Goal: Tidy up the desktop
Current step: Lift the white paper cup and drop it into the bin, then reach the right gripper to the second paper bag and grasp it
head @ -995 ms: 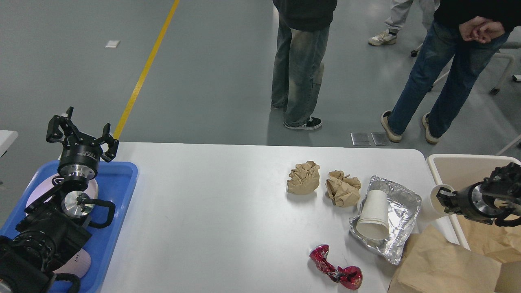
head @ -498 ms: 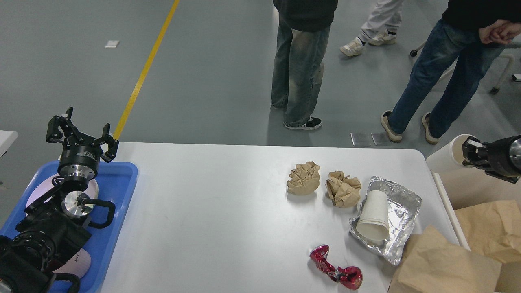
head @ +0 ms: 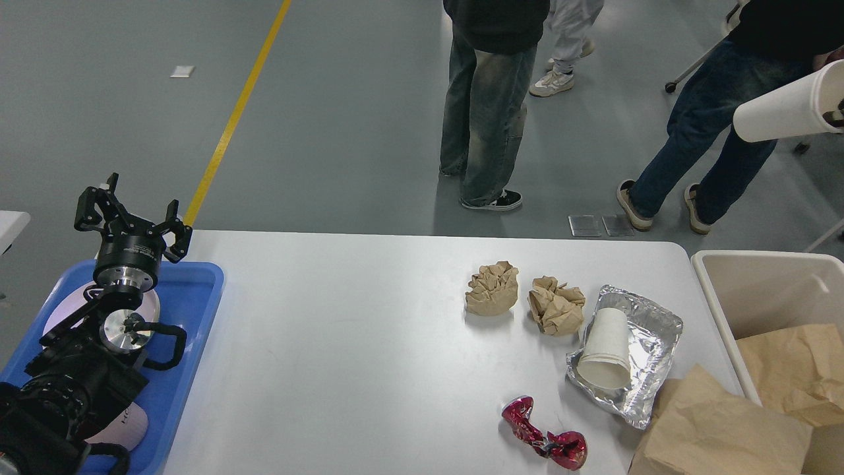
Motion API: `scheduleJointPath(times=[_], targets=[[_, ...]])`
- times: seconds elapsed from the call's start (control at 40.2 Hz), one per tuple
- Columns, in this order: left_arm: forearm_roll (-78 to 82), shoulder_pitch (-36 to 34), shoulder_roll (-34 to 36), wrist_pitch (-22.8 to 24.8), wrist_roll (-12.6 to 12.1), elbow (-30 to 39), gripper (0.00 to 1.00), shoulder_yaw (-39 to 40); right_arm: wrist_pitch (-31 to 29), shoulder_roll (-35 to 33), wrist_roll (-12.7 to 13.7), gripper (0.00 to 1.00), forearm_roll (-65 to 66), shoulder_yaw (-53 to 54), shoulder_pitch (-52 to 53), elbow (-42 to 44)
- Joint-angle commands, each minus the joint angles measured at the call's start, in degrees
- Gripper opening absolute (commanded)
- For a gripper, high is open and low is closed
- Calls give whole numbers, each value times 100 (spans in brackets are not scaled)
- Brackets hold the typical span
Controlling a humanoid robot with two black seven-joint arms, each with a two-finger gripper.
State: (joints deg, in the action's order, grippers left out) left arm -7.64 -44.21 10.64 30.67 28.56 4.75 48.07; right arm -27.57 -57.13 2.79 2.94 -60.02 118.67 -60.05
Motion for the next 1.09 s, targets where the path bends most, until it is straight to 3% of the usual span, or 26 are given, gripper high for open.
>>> scheduleJointPath(times=[0.0, 0.199, 0.224, 0.299, 0.324, 0.398, 0.523, 0.747, 1.07], targets=[[0, 0, 0, 0, 0, 0, 96, 0, 488, 9, 3, 0, 14, -150, -948, 405], [0, 0, 0, 0, 0, 0, 96, 0, 1834, 307, -6, 0, -3, -106, -3471, 1012], [0, 0, 0, 0, 0, 0, 96, 0, 1904, 395, -15, 9, -21, -89, -3647, 1082], [0, 0, 0, 0, 0, 0, 96, 0, 2124, 579, -33, 51, -39, 8, -4078, 1337], [0, 0, 0, 0, 0, 0, 96, 0, 2272, 676, -41, 76, -39, 156, -4410, 1512], [0, 0, 0, 0, 0, 0, 96, 0, 2432, 791, -41, 98, -39, 508, -4921, 1768], [0, 0, 0, 0, 0, 0, 96, 0, 2441, 852, -41, 99, -39, 1212, -5775, 2067], [0, 0, 0, 0, 0, 0, 96, 0, 2441, 887, -41, 99, -39, 1379, -5925, 2120], [0, 0, 0, 0, 0, 0, 96, 0, 2064, 993, -6, 99, 40, 924, -4749, 1576]])
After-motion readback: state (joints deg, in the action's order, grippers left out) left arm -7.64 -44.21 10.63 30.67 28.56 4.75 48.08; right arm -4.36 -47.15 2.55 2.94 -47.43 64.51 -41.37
